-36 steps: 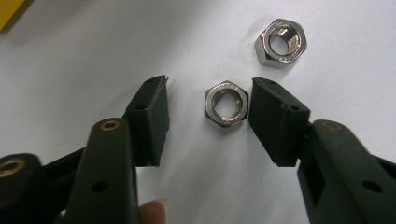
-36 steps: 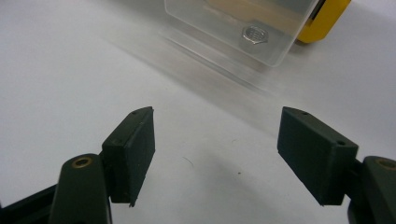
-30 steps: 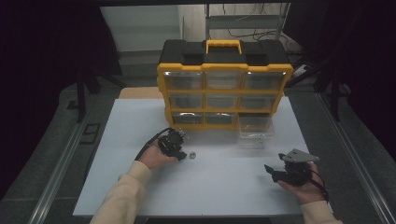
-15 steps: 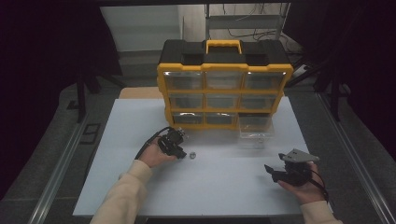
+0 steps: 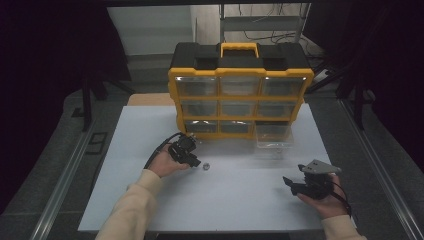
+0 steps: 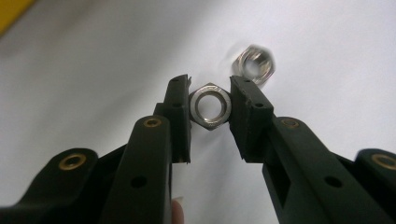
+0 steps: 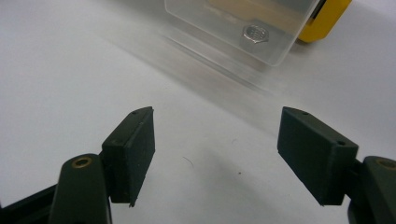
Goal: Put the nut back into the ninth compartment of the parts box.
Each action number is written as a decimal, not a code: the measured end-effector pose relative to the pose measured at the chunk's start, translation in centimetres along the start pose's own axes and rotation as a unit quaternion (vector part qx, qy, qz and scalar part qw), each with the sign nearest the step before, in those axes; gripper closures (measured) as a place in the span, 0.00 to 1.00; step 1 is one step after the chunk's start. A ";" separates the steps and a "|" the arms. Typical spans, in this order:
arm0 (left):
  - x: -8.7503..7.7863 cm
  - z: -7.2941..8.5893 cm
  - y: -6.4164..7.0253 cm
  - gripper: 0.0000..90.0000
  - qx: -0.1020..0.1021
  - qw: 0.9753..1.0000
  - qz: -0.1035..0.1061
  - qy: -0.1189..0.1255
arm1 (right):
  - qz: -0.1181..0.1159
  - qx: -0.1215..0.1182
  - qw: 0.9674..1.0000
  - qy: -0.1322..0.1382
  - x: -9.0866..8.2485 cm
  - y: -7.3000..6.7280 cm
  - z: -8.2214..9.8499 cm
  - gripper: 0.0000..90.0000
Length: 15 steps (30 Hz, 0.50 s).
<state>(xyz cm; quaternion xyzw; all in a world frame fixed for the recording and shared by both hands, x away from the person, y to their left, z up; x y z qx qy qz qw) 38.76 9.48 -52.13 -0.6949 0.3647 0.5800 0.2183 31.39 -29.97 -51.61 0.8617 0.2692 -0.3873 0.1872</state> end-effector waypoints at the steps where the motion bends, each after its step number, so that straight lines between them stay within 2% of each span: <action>1: 0.0 0.0 0.0 0.78 0.000 1.000 0.000 0.000 | 0.000 0.000 1.000 0.000 0.0 0.0 0.0 0.32; 6: -1.3 -0.9 0.5 0.78 0.011 1.000 -0.004 0.007 | 0.000 0.000 1.000 0.001 0.0 0.0 0.0 0.32; 15: -2.2 -2.0 1.2 0.78 0.023 1.000 -0.007 0.013 | -0.001 0.000 1.000 0.001 0.0 0.0 0.0 0.32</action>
Point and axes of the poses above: each handheld gripper's, and its own axes: x roughly forward along the jaws, z roughly out of its underside, y roughly to its right, the point moved 3 cm from there along x, roughly forward along the jaws, and after that the axes turned 10 degrees about -y, right-handed, at the moved point
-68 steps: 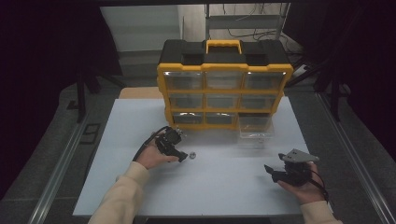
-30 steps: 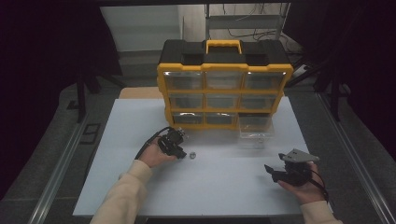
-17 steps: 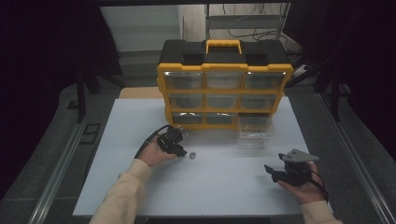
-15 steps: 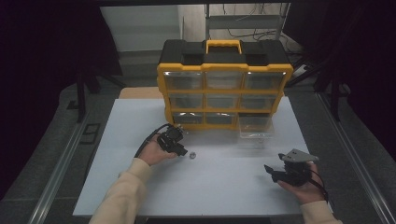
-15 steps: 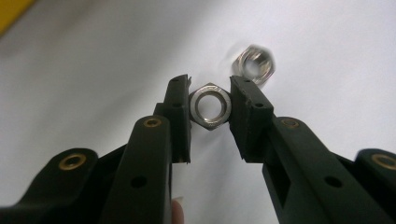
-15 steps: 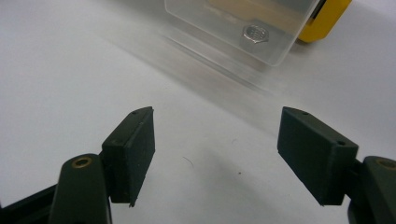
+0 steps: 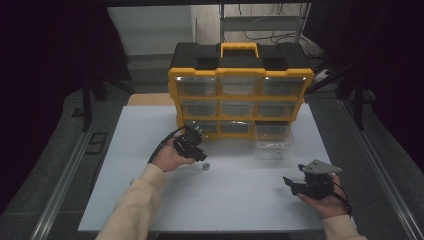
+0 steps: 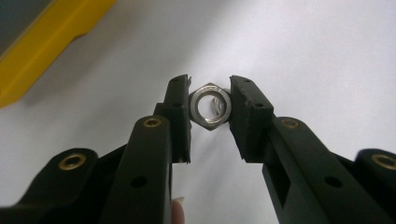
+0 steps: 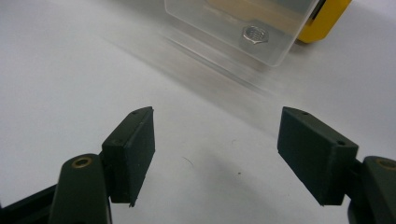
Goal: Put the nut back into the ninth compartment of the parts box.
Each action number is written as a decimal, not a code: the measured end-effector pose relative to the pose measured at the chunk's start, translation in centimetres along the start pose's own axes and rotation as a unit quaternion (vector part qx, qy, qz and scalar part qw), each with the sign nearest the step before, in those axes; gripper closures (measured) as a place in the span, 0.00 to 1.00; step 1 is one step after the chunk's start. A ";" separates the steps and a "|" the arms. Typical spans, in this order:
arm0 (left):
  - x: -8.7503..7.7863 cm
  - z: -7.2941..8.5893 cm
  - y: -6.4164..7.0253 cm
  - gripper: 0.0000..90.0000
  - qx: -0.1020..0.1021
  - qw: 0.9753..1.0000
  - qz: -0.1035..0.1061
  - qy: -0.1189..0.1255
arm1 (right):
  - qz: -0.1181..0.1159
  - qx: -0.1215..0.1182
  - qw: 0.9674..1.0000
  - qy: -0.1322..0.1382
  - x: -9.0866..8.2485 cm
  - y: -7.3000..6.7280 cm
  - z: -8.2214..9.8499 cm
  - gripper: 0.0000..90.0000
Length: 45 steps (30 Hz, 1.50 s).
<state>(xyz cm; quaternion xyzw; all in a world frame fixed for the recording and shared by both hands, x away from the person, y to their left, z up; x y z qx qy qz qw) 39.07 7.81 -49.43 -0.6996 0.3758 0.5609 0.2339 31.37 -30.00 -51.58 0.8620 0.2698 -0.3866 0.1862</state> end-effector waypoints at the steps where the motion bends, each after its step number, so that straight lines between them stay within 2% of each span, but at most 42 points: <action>1: -0.1 -0.1 0.1 0.78 0.001 1.000 0.001 0.001 | 0.000 0.000 1.000 0.000 0.0 0.0 0.0 0.32; 10: -0.9 -1.1 0.6 0.78 0.008 1.000 -0.001 0.011 | 0.000 0.000 1.000 0.000 0.0 0.0 0.0 0.32; 25: -1.7 -4.2 2.5 0.78 0.035 0.999 -0.003 0.015 | 0.000 -0.001 1.000 0.001 0.0 0.0 0.0 0.32; 45: -2.4 -6.2 3.3 0.78 0.047 0.999 -0.006 0.020 | 0.000 -0.001 1.000 0.000 0.0 0.0 0.0 0.32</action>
Point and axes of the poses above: each handheld gripper's, and its own axes: x roughly forward along the jaws, z roughly out of its underside, y roughly to its right, the point moved 3 cm from there along x, roughly forward along the jaws, and after that the axes turned 10 degrees about -y, right-handed, at the moved point
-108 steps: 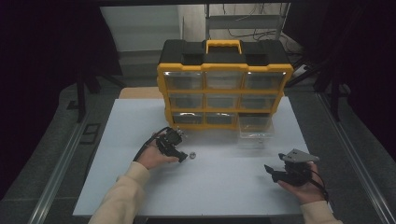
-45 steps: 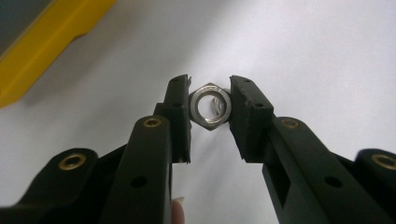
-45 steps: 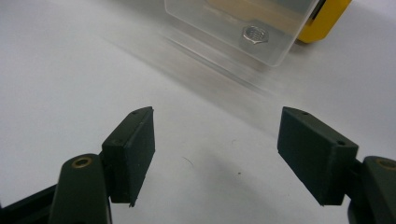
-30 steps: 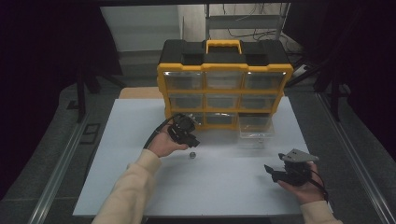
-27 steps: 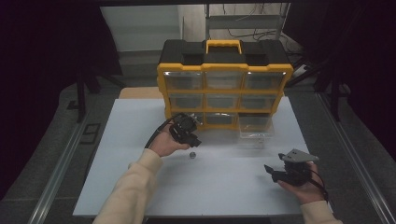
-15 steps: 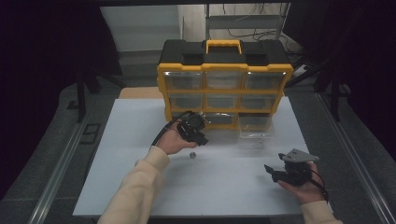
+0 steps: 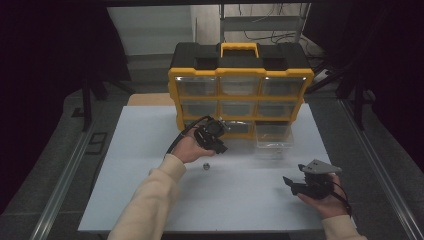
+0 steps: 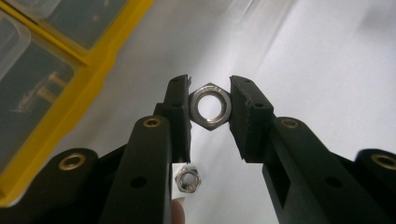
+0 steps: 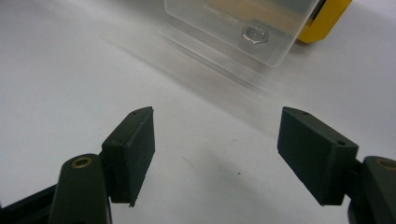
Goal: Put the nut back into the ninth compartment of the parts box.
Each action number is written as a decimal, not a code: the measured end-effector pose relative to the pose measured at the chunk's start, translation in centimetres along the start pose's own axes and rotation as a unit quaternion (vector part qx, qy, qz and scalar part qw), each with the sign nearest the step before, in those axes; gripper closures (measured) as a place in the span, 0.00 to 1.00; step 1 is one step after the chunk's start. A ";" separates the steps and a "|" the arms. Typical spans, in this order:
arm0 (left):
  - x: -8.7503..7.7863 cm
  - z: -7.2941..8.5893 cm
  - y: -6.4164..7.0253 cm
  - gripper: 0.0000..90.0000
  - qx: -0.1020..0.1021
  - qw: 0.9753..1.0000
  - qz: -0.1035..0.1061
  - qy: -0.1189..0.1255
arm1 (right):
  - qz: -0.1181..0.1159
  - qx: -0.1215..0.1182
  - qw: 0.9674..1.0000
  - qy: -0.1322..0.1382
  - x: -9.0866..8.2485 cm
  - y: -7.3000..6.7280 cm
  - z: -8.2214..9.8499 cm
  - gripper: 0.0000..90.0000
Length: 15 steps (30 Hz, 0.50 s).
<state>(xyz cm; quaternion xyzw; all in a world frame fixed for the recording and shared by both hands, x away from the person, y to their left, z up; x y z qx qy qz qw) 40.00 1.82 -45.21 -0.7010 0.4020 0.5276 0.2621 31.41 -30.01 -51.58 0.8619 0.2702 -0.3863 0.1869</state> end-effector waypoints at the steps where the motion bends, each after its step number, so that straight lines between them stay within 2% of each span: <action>1: 0.0 0.0 0.0 0.78 0.000 1.000 0.000 0.000 | 0.000 0.000 1.000 0.000 0.0 0.0 0.0 0.32; 15: -1.2 -1.9 0.4 0.78 0.009 1.000 0.001 0.012 | 0.000 0.000 1.000 0.001 0.0 0.0 0.0 0.32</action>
Point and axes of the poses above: each handheld gripper's, and its own axes: x roughly forward along the jaws, z roughly out of its underside, y roughly to its right, the point moved 3 cm from there along x, roughly forward along the jaws, and after that the axes turned 10 degrees about -y, right-handed, at the moved point
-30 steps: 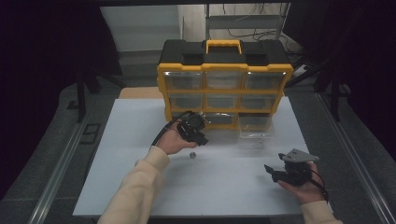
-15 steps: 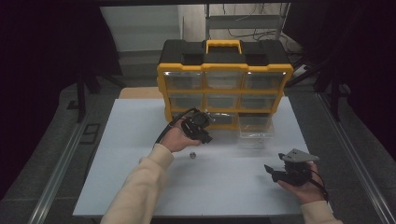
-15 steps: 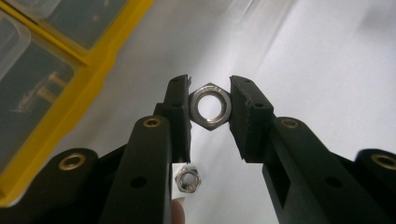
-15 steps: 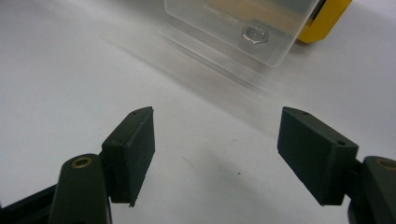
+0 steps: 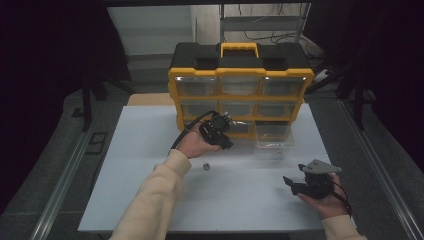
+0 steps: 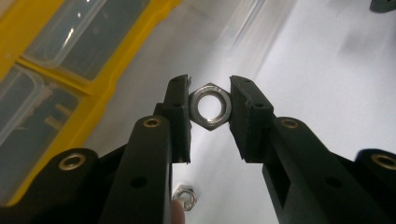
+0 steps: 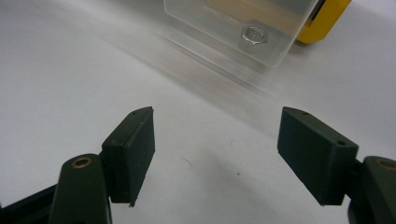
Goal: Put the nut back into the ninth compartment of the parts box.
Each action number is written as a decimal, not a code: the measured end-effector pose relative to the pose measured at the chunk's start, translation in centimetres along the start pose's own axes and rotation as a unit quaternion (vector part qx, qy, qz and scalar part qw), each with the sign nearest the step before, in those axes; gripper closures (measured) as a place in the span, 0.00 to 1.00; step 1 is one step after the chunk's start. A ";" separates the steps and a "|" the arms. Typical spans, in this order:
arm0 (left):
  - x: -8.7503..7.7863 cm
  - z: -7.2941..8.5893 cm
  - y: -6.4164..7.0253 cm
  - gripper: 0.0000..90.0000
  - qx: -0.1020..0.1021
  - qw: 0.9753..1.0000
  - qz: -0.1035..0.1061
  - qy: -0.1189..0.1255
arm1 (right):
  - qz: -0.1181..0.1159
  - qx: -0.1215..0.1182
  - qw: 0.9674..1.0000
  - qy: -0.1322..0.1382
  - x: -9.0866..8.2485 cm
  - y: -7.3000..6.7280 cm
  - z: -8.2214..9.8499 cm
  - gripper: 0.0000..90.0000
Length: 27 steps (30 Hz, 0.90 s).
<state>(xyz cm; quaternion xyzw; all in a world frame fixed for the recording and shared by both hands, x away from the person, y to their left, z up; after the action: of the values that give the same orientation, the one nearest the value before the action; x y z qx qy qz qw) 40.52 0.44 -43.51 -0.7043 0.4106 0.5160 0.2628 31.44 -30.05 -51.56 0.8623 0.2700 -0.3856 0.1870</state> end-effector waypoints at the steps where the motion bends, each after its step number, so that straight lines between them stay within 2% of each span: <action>1: -0.1 -0.1 0.0 0.78 0.000 1.000 0.000 0.000 | 0.000 0.000 1.000 0.000 0.0 0.0 0.0 0.32; 27: -0.4 -4.0 0.7 0.78 0.013 1.000 -0.001 0.007 | -0.001 0.001 1.000 0.002 0.0 0.1 0.0 0.32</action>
<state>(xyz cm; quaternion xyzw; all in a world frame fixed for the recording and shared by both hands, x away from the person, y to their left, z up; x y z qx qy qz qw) 41.93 -2.98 -41.78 -0.7047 0.4186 0.5055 0.2695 31.49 -30.15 -51.54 0.8629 0.2710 -0.3845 0.1849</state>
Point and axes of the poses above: each handheld gripper's, and its own axes: x roughly forward along the jaws, z roughly out of its underside, y roughly to its right, the point moved 3 cm from there along x, roughly forward along the jaws, and after that the axes turned 10 degrees about -y, right-handed, at the moved point
